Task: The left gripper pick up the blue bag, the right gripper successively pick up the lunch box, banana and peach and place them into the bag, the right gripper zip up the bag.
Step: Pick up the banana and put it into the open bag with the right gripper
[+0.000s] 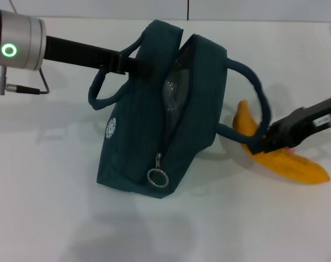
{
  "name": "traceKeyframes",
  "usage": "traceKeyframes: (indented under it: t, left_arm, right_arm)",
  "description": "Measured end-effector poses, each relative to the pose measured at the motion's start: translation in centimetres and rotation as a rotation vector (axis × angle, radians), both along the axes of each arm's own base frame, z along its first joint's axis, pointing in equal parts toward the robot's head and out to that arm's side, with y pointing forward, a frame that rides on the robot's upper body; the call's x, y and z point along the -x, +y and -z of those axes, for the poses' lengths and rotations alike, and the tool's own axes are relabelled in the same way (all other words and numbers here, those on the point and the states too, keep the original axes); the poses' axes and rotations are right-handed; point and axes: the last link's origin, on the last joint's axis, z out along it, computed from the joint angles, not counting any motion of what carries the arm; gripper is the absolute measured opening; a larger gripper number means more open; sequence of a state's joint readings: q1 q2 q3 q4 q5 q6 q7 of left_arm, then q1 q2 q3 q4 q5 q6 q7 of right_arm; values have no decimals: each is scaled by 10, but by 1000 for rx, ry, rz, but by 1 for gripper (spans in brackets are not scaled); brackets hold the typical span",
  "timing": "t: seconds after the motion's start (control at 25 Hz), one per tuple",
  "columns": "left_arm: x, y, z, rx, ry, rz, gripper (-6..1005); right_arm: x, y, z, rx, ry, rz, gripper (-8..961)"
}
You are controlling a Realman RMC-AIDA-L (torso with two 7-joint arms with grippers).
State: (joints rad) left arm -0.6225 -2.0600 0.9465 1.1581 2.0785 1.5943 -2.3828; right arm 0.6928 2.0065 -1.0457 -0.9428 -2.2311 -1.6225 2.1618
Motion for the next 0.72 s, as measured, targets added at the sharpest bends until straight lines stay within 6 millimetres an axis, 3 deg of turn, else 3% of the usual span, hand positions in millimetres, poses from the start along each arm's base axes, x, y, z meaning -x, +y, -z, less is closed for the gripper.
traceKeyframes:
  t: [0.48, 0.72]
  left_arm:
    - [-3, 1, 0, -2, -5, 5, 56]
    - [-7, 2, -1, 0, -11, 1, 56]
  right_arm:
    - [-45, -37, -94, -153, 514, 52, 451]
    - [-42, -48, -114, -261, 727, -60, 451]
